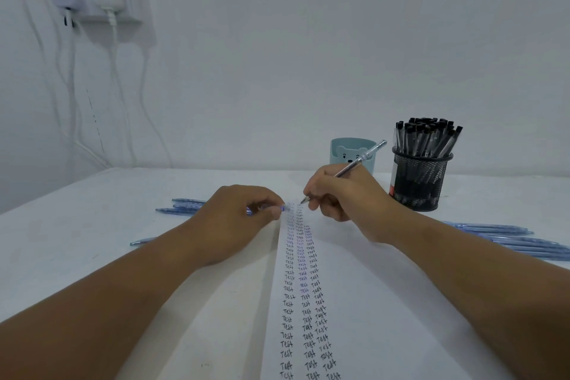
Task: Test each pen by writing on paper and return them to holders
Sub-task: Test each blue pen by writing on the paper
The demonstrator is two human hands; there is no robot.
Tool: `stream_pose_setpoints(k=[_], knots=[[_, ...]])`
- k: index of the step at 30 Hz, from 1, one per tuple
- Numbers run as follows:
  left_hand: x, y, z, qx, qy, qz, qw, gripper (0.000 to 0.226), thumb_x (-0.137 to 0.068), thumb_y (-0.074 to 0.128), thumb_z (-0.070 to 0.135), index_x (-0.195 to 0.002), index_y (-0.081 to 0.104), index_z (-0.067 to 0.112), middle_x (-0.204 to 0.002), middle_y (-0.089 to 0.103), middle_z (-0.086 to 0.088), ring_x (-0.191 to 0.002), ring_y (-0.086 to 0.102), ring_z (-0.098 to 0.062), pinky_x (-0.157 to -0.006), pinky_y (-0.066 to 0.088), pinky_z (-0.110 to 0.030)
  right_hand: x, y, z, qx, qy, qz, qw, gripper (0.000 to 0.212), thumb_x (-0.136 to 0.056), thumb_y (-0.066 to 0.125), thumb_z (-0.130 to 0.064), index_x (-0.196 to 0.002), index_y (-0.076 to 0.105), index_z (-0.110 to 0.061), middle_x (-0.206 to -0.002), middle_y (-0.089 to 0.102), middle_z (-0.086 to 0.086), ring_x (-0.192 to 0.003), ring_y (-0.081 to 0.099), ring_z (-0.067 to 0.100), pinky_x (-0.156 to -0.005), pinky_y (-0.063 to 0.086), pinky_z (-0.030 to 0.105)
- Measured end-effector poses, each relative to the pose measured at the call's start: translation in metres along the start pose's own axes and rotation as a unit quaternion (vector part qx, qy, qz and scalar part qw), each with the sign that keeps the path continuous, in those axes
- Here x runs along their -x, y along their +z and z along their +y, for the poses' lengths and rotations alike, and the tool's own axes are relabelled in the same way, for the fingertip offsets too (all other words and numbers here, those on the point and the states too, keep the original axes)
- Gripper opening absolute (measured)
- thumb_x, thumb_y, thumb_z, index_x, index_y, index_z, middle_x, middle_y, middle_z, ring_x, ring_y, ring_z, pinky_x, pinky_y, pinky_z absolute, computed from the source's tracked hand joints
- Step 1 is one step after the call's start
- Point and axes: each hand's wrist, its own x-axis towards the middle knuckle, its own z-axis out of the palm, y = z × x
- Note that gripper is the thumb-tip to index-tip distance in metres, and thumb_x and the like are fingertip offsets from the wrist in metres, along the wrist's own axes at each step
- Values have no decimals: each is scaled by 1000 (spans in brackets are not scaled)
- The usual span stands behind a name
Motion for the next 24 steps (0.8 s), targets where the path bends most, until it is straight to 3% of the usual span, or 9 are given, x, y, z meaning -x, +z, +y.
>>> stream_pose_setpoints(k=[6, 16, 19, 22, 24], knots=[[-1, 3, 3, 27, -28, 13, 999, 12, -100, 61, 29, -95, 72, 33, -84, 75, 20, -83, 61, 1, -67, 40, -9, 1, 9, -5, -12, -14, 6, 1000, 13, -90, 56, 0, -79, 63, 0, -69, 68, 17, -44, 39, 17, -46, 28, 21], [1, 1, 8, 17, -23, 11, 1000, 13, -99, 63, 29, -91, 73, 32, -83, 74, 19, -85, 64, -2, -69, 40, -6, 4, 10, -7, -11, -7, 21, 1000, 14, -91, 58, -1, -77, 61, -3, -71, 68, 17, -47, 40, 19, -47, 31, 22], [2, 1, 13, 18, -10, 14, 1000, 13, -99, 63, 29, -91, 73, 32, -82, 74, 20, -84, 63, -1, -70, 40, -8, 6, 16, -8, -20, 5, 1, 1000, 21, -96, 58, -17, -82, 65, -3, -72, 68, 16, -49, 42, 20, -47, 34, 22], [1, 3, 24, 22, 3, 50, 998, 19, -99, 62, 24, -86, 72, 33, -78, 73, 17, -80, 62, -6, -72, 43, -18, 4, 20, -14, 19, -6, 10, 1000, 42, -102, 42, -44, -92, 68, -13, -81, 66, 15, -53, 45, 18, -51, 34, 24], [0, 2, 32, 17, 31, 91, 995, 34, -99, 60, 15, -74, 67, 38, -72, 70, 15, -70, 60, -9, -65, 43, -20, 7, 22, -23, 84, -22, 7, 996, 38, -101, 37, -44, -96, 68, -22, -90, 64, 12, -59, 46, 16, -56, 36, 25]])
